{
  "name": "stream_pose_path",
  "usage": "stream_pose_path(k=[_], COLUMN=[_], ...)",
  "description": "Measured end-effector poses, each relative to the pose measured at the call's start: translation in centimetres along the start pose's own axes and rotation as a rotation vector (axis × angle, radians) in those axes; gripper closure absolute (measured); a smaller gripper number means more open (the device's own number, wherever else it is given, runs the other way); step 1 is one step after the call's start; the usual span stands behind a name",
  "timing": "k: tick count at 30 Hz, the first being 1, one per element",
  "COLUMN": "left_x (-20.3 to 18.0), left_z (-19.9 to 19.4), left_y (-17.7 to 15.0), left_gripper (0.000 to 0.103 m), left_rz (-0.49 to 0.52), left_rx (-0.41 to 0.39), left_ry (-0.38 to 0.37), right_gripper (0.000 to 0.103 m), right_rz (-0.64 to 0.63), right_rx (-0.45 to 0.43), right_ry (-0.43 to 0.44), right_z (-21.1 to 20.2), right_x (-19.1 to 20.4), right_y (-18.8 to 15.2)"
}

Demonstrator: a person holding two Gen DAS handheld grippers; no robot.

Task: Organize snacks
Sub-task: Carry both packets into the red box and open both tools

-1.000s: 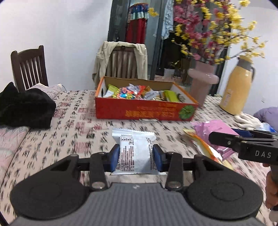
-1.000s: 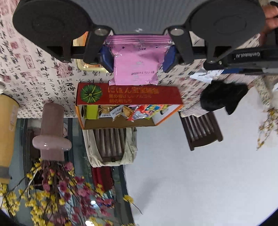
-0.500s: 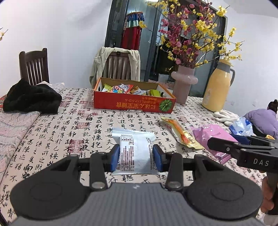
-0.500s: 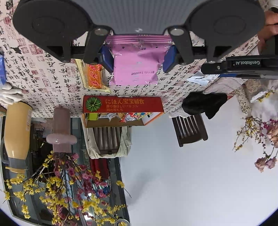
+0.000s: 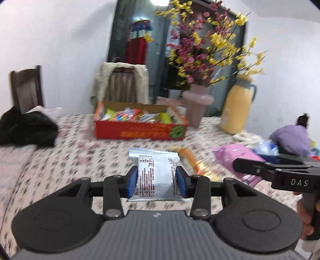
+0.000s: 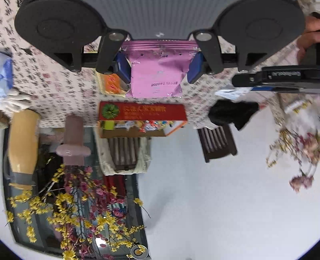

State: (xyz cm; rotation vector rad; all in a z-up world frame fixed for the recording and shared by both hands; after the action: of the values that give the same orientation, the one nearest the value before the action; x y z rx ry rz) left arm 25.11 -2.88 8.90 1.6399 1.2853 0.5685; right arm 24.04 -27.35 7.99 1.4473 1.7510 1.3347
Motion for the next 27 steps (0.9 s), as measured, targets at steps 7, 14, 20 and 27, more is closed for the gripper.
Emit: stream_pose_path(k=[7, 14, 20, 27], left_x=[0.5, 1.6, 3.0, 6.3], left_z=[4.0, 11.6, 21.2, 32.8], left_y=[7.2, 12.6, 16.9, 17.7], left_gripper=[0.062, 0.062, 0.061, 0.062], left_rz=[-0.007, 0.014, 0.012, -0.028], left_rx=[-0.024, -0.011, 0.031, 0.118], left_ry=[-0.067, -0.044, -0.009, 0.089], right_gripper=[0.042, 0.042, 0.042, 0.042], right_rz=[0.047, -0.014, -0.066, -0.102], right_rx=[-0.017, -0.038, -0.032, 0.067], right_ry=[0.084, -0.003, -0.074, -0.153], right_z=[2.9, 9.5, 18.7, 31.4], right_x=[-2.6, -5.3, -7.6, -10.2], right_y=[7.5, 13.7, 16.6, 17.0])
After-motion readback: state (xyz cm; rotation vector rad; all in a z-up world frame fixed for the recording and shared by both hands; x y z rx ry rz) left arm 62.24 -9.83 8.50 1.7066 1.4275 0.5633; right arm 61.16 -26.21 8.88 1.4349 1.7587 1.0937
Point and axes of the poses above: each gripper's, at about its wrist camera, not at the fingertips, and z roughly the way its jaws point, x to its left, y to its top, the point moved 2 cm from there along z, roughly the way its jaws point, and after that the axes turned 3 degrees about -y, right-handed, at the moved point
